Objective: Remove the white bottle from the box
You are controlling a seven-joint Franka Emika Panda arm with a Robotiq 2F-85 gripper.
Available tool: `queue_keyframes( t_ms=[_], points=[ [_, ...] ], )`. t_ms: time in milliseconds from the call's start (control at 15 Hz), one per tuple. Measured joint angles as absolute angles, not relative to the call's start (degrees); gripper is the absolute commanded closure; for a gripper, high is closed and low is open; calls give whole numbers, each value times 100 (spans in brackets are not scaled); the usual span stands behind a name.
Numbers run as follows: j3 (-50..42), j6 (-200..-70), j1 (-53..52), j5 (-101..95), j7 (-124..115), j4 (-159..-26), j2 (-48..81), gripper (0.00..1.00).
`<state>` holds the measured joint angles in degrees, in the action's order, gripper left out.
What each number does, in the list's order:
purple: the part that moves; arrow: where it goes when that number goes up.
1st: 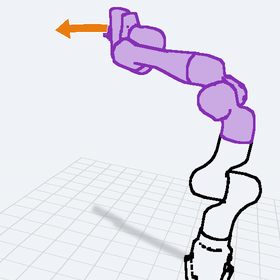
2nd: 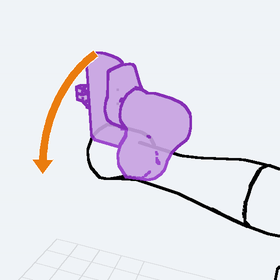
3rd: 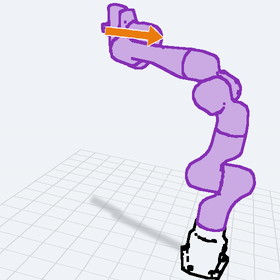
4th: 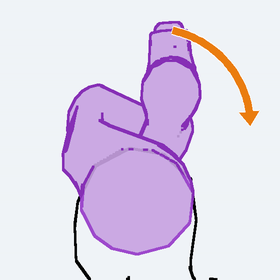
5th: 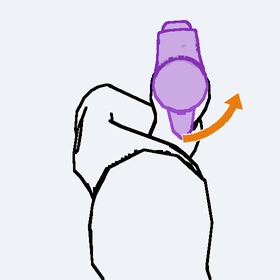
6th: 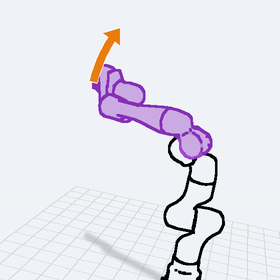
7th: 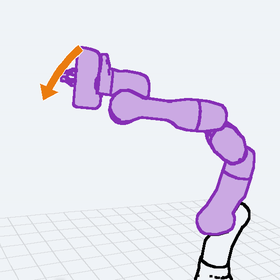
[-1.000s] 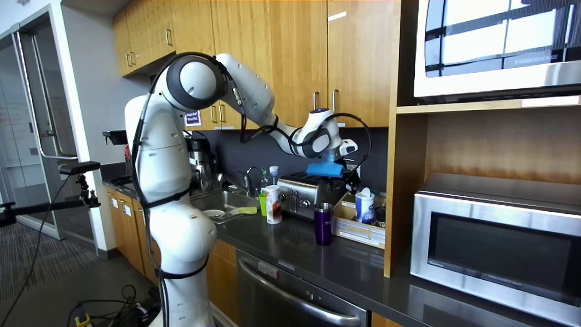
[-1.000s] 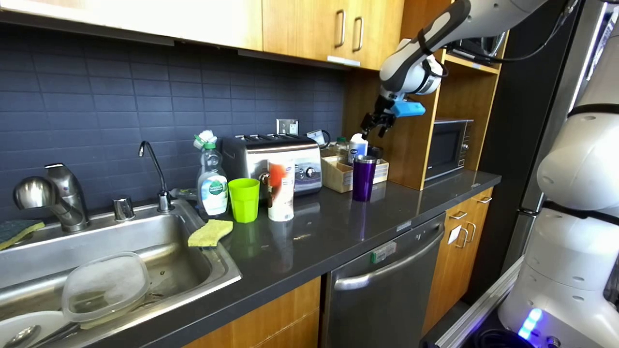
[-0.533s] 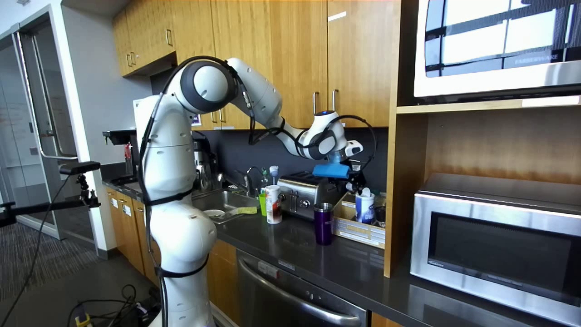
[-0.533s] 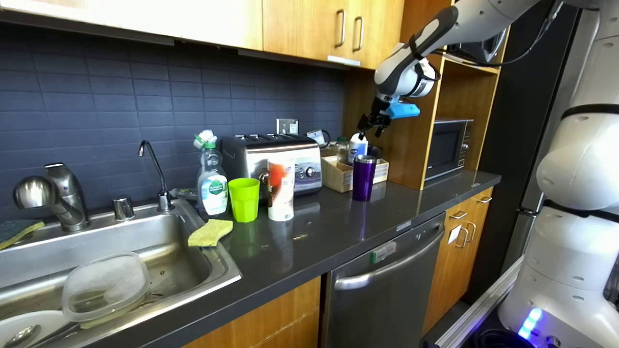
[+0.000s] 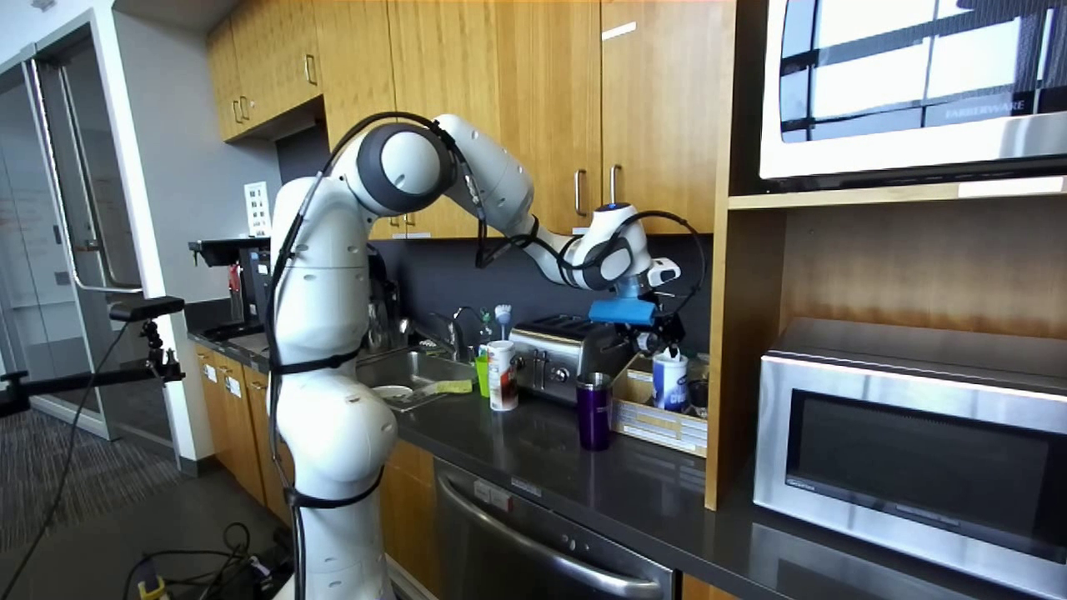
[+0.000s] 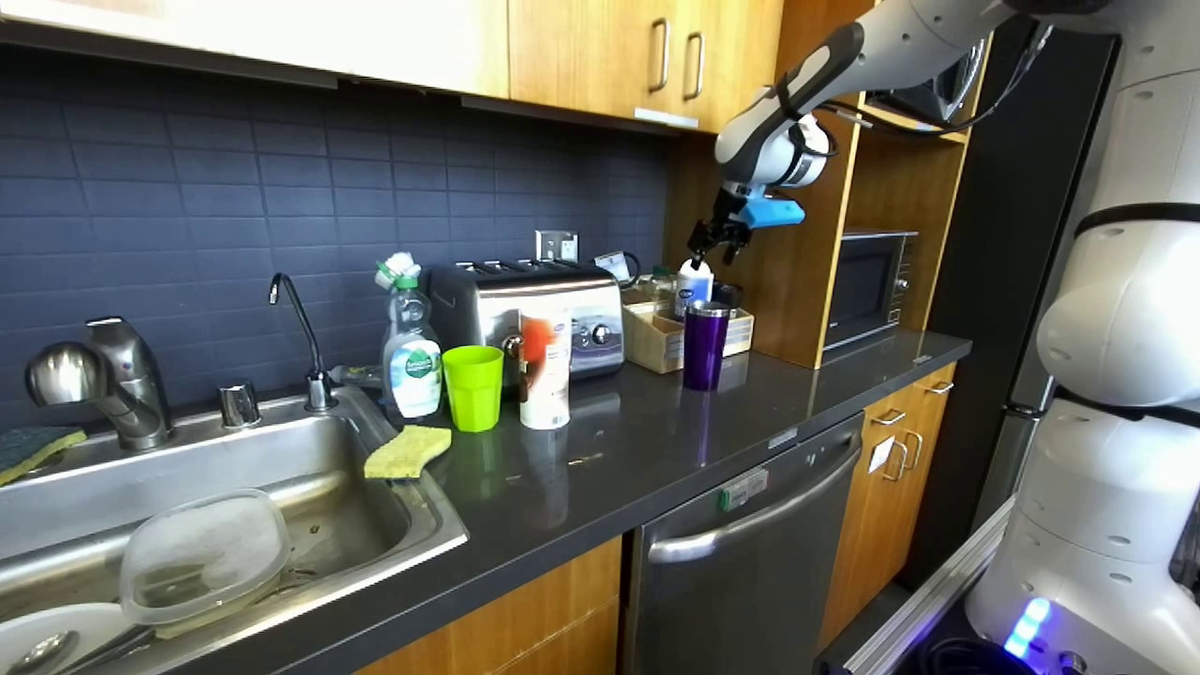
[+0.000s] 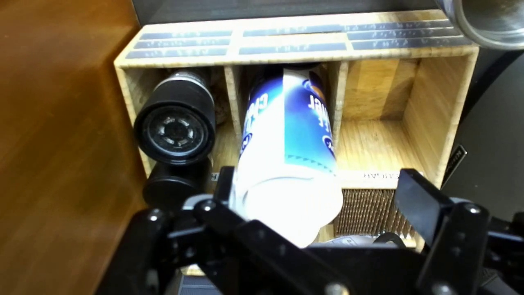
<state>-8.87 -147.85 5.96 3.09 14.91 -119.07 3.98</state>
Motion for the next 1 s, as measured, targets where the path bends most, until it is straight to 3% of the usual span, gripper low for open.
queue_keyframes(
  t_ms=[1000],
  points=[
    [-859,-14108,663,480,1486,-11292,744,0]
  ],
)
